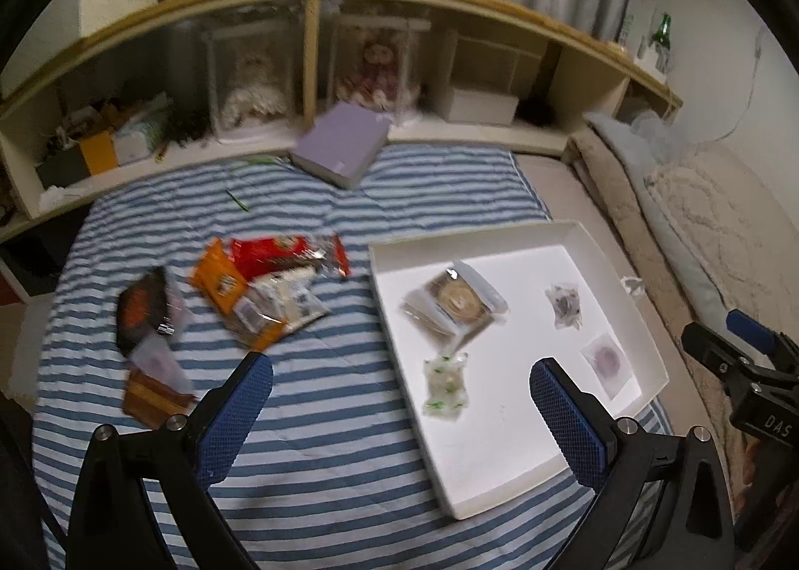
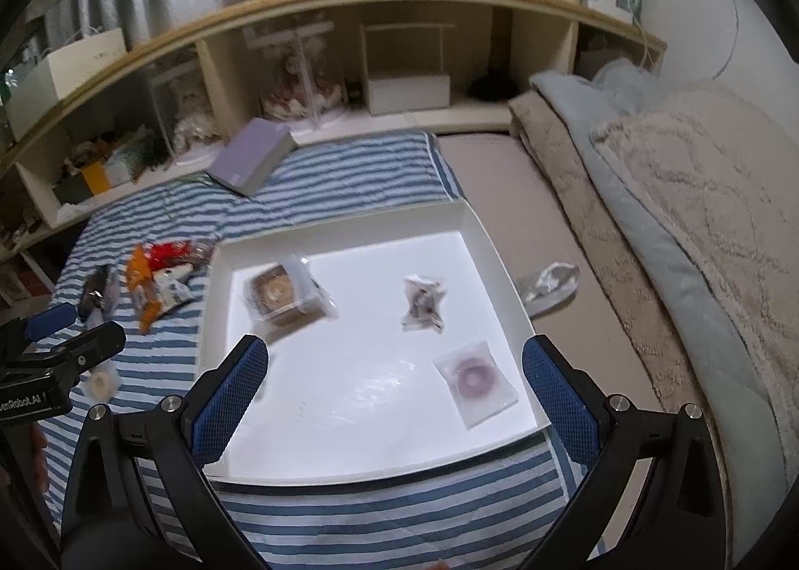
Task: Organize snacks
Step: 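Lift both tools away from the tray back over the remaining snacks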
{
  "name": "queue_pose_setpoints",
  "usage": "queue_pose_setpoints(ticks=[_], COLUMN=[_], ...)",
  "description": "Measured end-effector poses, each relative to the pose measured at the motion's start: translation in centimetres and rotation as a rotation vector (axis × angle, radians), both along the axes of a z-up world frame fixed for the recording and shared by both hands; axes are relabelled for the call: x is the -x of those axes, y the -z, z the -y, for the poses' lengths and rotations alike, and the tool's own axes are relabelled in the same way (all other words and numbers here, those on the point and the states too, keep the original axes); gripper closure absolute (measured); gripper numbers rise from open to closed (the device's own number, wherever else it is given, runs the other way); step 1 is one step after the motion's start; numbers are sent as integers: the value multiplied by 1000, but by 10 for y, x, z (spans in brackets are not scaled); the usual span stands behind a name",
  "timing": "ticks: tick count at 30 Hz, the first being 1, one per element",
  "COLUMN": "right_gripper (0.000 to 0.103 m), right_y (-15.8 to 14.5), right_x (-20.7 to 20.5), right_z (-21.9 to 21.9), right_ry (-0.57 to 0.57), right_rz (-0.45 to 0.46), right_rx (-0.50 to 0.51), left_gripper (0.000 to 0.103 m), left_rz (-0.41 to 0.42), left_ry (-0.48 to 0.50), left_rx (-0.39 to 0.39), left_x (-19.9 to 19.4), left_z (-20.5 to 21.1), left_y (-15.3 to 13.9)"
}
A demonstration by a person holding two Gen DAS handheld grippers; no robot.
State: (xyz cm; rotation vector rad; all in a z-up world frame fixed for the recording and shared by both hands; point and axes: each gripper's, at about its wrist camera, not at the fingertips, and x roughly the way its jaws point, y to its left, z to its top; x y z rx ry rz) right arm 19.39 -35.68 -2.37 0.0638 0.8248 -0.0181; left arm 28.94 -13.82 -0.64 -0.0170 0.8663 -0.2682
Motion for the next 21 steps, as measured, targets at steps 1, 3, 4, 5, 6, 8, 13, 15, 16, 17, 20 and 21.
queue_pose_setpoints(ticks=[1,3,4,5,6,8,13,15,16,17,20,21], right_gripper=[0,0,0,0,0,0,0,0,0,0,0,0], right_y=[-3,-10,-14,-17,-21,-24,-31,-31,-31,-31,-30,-29], right_x=[1,4,6,7,8,10,12,13,14,14,18,19], right_z=[-3,-12,-17,-22,-28,-37,-63,-75,-80,-87,-110,-116], right_ry=[-4,-15,-20,-27,-36,-48,-86,-103,-113,-125,-172,-185], right_rz=[8,25,35,44,55,72,102,114,118,123,142,147], right_rx=[-2,-7,-8,-8,-9,-10,-25,-32,-32,-33,-37,-40], left_gripper=[0,0,0,0,0,0,0,0,0,0,0,0], left_rz=[8,33,45,58,72,89,129,145,150,154,169,180], left_ry=[-1,-4,-4,-7,-11,-19,-40,-45,-49,-54,-69,-79], left_rx=[2,-2,-8,-13,-16,-17,-25,-31,-32,-30,-17,-16], left_x=[4,13,18,23,28,38,63,70,72,75,82,86], left_z=[-6,-21,-28,-35,-44,-59,-98,-110,-115,-121,-141,-149], left_y=[-5,-17,-21,-26,-32,-40,-61,-66,-68,-70,-70,-70])
